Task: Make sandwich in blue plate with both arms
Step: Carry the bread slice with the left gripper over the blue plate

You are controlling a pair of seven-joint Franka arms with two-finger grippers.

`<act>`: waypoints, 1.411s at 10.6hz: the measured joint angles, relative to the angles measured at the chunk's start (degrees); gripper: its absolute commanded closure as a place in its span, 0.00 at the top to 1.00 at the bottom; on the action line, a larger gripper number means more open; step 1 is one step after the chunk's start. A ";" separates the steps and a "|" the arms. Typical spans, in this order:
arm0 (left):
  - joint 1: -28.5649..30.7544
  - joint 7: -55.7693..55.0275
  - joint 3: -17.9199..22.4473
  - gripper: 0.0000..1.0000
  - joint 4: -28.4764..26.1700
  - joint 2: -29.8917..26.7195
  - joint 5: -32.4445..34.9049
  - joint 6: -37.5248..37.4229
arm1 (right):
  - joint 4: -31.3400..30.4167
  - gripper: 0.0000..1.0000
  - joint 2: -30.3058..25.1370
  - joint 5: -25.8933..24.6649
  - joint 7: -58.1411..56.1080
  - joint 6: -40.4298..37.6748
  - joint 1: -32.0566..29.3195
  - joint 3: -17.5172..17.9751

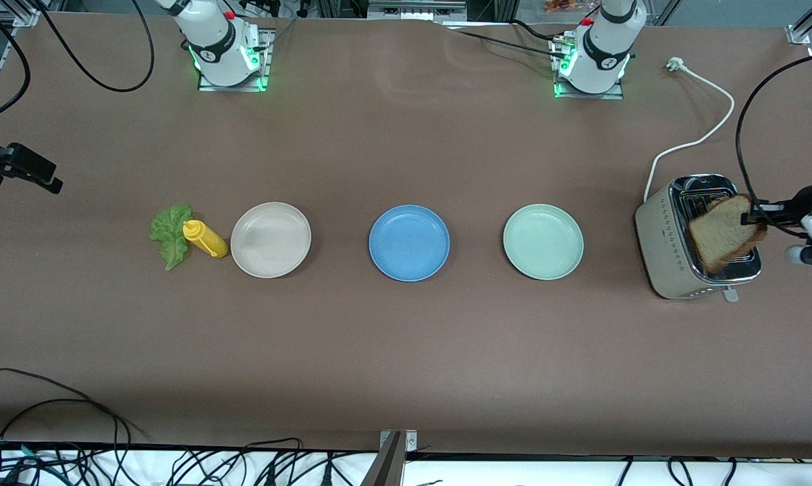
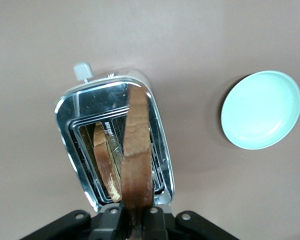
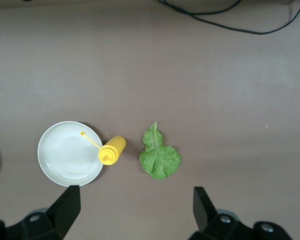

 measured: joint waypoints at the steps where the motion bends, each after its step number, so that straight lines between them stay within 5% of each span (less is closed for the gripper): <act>1: -0.19 0.00 -0.11 0.00 1.68 -1.13 0.00 -1.22 | 0.00 1.00 0.00 0.00 0.00 0.00 0.00 0.00; 6: -0.47 0.27 -4.42 0.00 2.35 -2.37 -6.07 -3.84 | 0.01 1.00 0.00 0.00 0.00 0.00 0.01 0.01; 15: -2.35 -15.50 -26.25 0.00 1.20 3.15 -12.98 -0.90 | 0.02 1.00 0.02 0.00 0.00 0.00 0.04 0.03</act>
